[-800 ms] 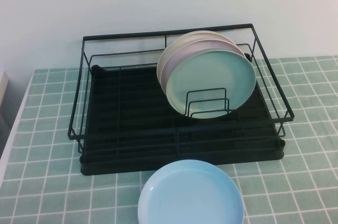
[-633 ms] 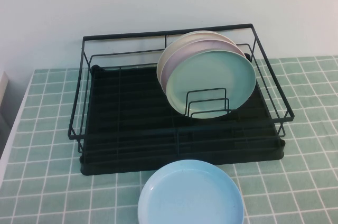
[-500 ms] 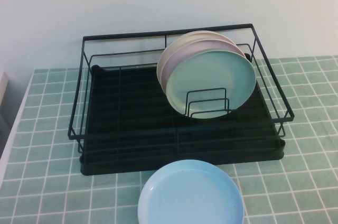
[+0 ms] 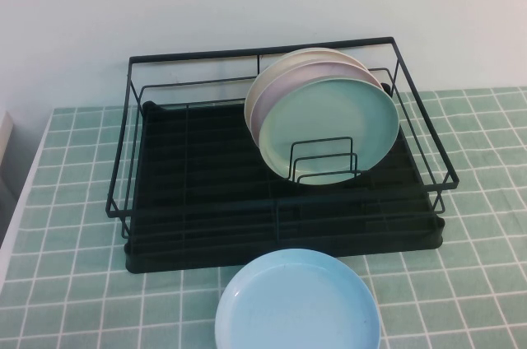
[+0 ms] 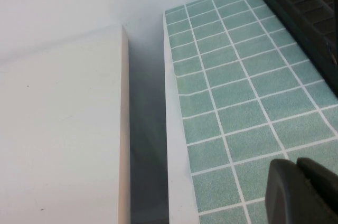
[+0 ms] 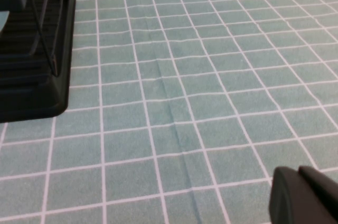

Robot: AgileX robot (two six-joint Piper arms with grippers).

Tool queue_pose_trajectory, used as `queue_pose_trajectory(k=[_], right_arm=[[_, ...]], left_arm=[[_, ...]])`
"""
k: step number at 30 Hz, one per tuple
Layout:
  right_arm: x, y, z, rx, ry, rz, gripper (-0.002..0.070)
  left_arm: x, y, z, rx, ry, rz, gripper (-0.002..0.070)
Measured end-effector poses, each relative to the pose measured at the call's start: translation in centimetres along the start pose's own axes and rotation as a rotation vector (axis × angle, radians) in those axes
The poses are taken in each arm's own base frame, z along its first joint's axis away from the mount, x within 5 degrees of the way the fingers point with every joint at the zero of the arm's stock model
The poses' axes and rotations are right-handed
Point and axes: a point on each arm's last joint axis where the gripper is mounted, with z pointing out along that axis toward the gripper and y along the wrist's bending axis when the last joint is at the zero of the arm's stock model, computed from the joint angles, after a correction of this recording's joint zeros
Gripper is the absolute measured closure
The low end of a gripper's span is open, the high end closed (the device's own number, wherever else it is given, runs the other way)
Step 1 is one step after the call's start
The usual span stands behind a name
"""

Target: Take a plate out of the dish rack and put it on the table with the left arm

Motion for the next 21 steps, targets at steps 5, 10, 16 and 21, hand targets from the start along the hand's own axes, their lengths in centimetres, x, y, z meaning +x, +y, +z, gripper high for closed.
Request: queue_pose_trajectory(k=[5,10,16,21], right_arm=[[0.0,0.0,0.0,0.0,0.0,0.0,0.0678],[0.0,0.0,0.0,0.0,0.0,0.0,0.0678],[0.0,0.01,0.0,-0.002,0.0,-0.001,0.0678],[0.0,0.01,0.0,-0.002,0.0,-0.001,0.0678]], left_arm=[[0.0,0.01,0.0,-0.001,0.0,0.002,0.0678],[-0.01,-0.04,0.0,0.005,-0.001,-0.021,0.0678],[-0.05,-0.24,0.0,0.026,-0.004,-0.103,0.0678],[-0.15,-0.26,0.0,0.03,-0.014,-0.124,0.0678]])
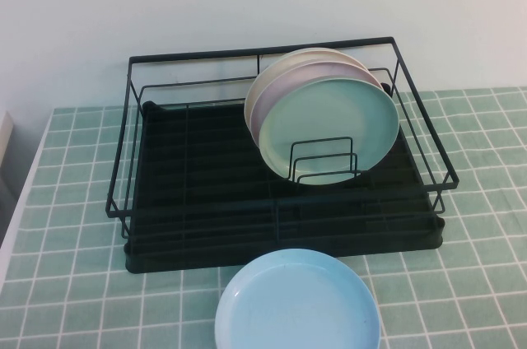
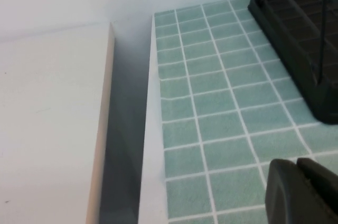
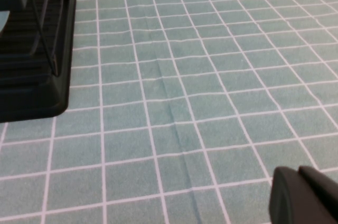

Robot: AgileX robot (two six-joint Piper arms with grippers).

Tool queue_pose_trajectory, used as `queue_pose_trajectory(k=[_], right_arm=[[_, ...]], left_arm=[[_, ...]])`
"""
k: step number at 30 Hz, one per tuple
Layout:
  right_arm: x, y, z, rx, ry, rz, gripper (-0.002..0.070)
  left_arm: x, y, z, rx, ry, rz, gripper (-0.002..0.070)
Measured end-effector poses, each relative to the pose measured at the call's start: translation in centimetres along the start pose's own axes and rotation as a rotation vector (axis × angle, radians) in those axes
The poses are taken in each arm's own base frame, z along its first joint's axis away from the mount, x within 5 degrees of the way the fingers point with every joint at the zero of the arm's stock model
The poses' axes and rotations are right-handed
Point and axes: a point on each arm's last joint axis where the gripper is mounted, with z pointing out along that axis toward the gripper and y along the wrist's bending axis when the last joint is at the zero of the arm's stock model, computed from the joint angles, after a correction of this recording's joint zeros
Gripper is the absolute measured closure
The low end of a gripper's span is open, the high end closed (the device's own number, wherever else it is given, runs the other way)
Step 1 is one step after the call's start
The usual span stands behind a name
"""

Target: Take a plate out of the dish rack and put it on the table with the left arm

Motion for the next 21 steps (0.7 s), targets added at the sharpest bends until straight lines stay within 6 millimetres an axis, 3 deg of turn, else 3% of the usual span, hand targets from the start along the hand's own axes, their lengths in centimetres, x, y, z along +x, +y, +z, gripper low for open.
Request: queue_pose_trajectory(k=[5,13,21], right_arm=[[0.0,0.0,0.0,0.0,0.0,0.0,0.0678],[0.0,0.0,0.0,0.0,0.0,0.0,0.0678],[0.0,0.0,0.0,0.0,0.0,0.0,0.0678]], left_arm=[[-0.9,-0.1,0.0,0.01,-0.116,-0.087,0.0678],[-4.9,1.0,-1.6,-0.069,-0.61,-0.178,0.0678],[-6.3,1.6,-2.8,-0.1,-0.814,-0.224,0.0678]])
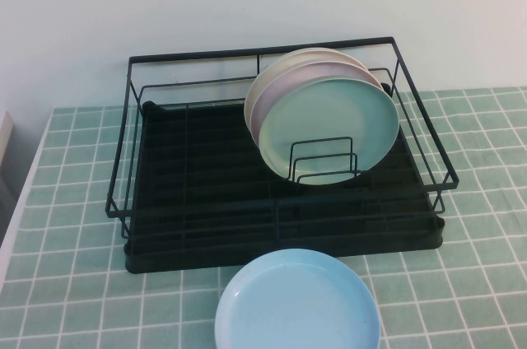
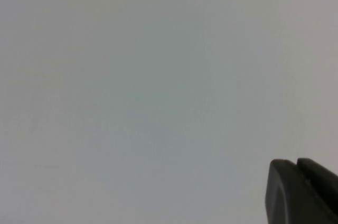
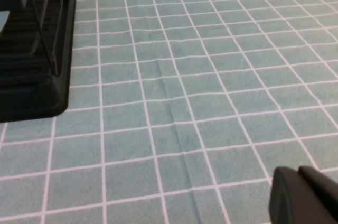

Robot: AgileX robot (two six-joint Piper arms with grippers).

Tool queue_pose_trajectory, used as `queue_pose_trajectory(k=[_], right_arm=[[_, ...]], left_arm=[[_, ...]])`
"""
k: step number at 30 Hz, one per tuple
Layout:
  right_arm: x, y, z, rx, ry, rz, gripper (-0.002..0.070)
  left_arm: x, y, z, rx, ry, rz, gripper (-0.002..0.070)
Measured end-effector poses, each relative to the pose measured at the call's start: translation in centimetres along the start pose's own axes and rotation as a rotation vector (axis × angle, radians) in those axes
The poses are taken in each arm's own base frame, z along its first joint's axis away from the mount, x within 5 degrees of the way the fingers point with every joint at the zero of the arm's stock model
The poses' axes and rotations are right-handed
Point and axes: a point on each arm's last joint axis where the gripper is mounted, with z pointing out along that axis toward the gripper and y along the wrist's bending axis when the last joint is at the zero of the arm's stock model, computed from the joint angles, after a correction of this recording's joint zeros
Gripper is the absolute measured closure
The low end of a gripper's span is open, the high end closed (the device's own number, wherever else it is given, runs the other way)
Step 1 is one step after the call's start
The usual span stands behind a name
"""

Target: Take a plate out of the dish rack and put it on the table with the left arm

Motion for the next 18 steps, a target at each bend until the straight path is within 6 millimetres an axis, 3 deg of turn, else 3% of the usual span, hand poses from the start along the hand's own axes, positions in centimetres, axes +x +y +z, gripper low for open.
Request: queue_pose_trajectory(k=[8,11,16,18], right_arm=[[0.0,0.0,0.0,0.0,0.0,0.0,0.0678],[0.0,0.0,0.0,0.0,0.0,0.0,0.0678],[0.0,0.0,0.0,0.0,0.0,0.0,0.0678],[0.0,0.0,0.0,0.0,0.0,0.0,0.0678]], left_arm=[[-3.8,0.0,-0.5,0.02,-0.385,-0.166,0.0678],[-7.3,-0.5,0.2,0.046,-0.439,-0.202,0.0678],[-14.2,-2.1,1.3,0.104,-0.304,-0.22,0.0678],[-15.8,-2.7,1.9,0.116,-0.175,-0.199,0.0678]])
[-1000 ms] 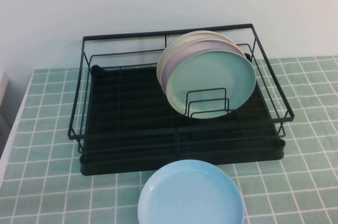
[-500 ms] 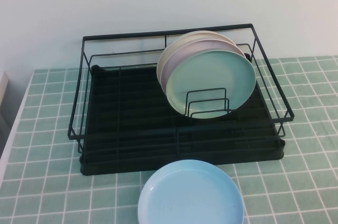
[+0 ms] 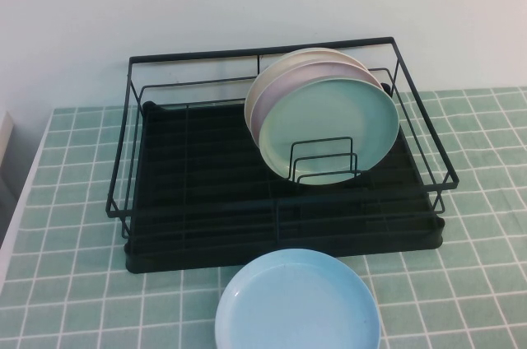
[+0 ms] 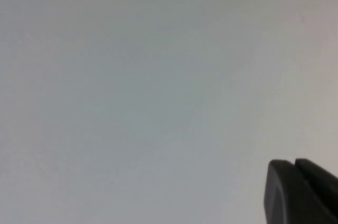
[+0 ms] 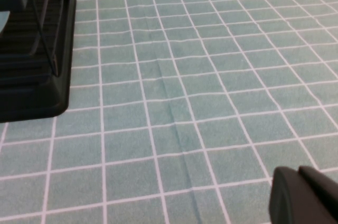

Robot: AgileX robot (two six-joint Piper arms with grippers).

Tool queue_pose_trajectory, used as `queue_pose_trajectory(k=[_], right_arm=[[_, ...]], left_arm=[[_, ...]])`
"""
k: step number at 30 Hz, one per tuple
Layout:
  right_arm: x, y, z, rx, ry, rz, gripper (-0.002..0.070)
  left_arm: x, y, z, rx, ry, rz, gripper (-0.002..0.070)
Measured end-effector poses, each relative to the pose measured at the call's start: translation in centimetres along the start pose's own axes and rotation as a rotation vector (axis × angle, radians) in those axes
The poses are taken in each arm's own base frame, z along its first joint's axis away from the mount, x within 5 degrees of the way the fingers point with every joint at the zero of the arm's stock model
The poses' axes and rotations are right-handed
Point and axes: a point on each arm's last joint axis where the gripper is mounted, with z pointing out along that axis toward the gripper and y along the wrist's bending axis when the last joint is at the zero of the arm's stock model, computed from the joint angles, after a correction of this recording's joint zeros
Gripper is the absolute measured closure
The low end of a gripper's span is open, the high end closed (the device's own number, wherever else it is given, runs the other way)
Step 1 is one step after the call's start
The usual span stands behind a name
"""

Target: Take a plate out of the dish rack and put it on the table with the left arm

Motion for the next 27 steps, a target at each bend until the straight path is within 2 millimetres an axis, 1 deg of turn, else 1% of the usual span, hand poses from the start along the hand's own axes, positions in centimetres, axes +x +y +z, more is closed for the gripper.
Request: queue_pose_trajectory(k=[1,2,3,4,6,8,13,18,20,23,27], right_arm=[[0.0,0.0,0.0,0.0,0.0,0.0,0.0678],[0.0,0.0,0.0,0.0,0.0,0.0,0.0678],[0.0,0.0,0.0,0.0,0.0,0.0,0.0678],[0.0,0.0,0.0,0.0,0.0,0.0,0.0678],[0.0,0.0,0.0,0.0,0.0,0.0,0.0678],[0.0,0.0,0.0,0.0,0.0,0.0,0.0678],[0.0,0.0,0.0,0.0,0.0,0.0,0.0678],[0.0,0.0,0.0,0.0,0.0,0.0,0.0678],[0.0,0.0,0.0,0.0,0.0,0.0,0.0678],[0.0,0.0,0.0,0.0,0.0,0.0,0.0678],[0.0,0.0,0.0,0.0,0.0,0.0,0.0678]], left_arm=[[-0.5,-0.3,0.5,0.0,0.04,0.009,0.0678],[-0.7,-0.6,1.2,-0.005,0.136,0.023,0.0678],[-0.4,-0.6,1.9,-0.015,0.221,0.03,0.0678],[0.2,-0.6,2.4,-0.026,0.337,0.045,0.0678],[1.8,-0.3,3.3,-0.05,0.52,0.086,0.0678],[3.6,0.2,3.6,-0.072,0.682,0.129,0.0678],[6.8,1.1,3.9,-0.103,0.869,0.129,0.0678],[10.5,1.6,3.9,-0.122,0.997,0.004,0.0678],[11.6,1.7,4.1,-0.109,1.038,-0.021,0.0678],[13.3,1.5,4.7,-0.028,1.121,-0.004,0.0678],[16.1,1.0,5.6,0.16,1.251,0.019,0.0678]])
